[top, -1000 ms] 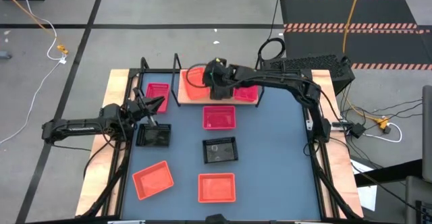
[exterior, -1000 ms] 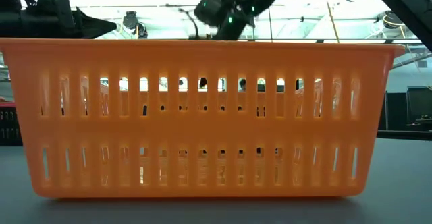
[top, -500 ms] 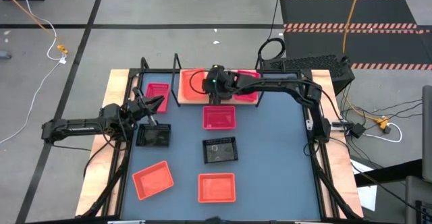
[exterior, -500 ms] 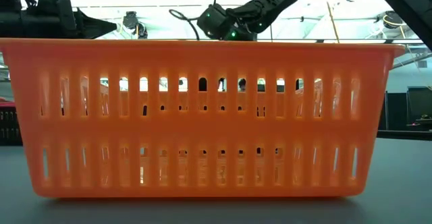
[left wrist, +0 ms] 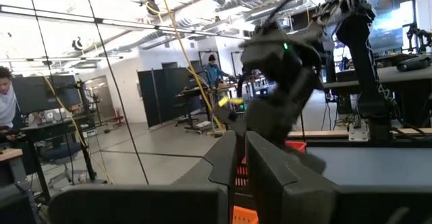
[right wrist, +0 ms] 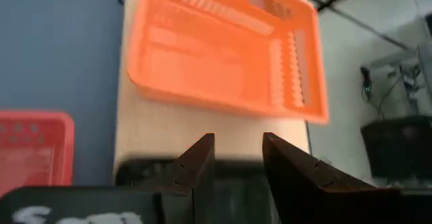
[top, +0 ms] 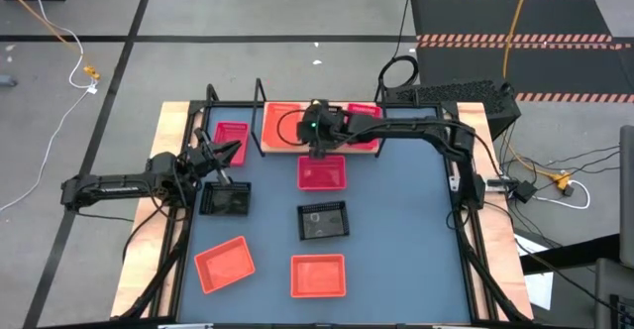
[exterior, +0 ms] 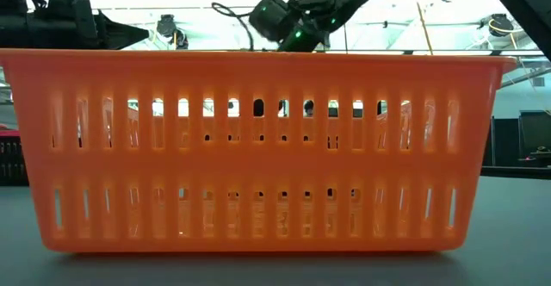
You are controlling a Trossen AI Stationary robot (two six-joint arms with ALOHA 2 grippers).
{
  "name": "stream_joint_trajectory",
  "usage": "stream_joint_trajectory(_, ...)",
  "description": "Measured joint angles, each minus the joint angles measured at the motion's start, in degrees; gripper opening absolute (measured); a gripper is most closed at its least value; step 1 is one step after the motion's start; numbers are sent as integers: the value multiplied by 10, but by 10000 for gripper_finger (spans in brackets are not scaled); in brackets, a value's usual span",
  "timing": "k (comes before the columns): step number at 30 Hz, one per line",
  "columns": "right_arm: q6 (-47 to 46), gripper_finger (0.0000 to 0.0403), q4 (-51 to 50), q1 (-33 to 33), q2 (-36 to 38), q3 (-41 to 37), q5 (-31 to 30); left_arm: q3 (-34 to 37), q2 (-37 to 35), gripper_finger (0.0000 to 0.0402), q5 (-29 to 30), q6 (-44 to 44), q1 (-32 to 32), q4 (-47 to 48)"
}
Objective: Stack baskets on shelf by color
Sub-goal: Stack the right red bin on top of the red bin on the shelf
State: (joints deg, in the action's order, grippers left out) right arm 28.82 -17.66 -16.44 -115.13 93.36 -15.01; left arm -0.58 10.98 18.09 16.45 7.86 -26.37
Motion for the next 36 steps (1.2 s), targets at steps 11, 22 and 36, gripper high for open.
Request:
stream_joint_trajectory(11,-121,118,-175,38,154,-18,28,0,0,37,0,-5,0,1)
stream_joint_trajectory(22,-191,118,164,94,346,-395,126,0,0,37,-22,-20,-1,-15)
stream_joint_trajectory(36,3,151,227,106,469,-520,184,0,208,37,-26,-15,3,-228)
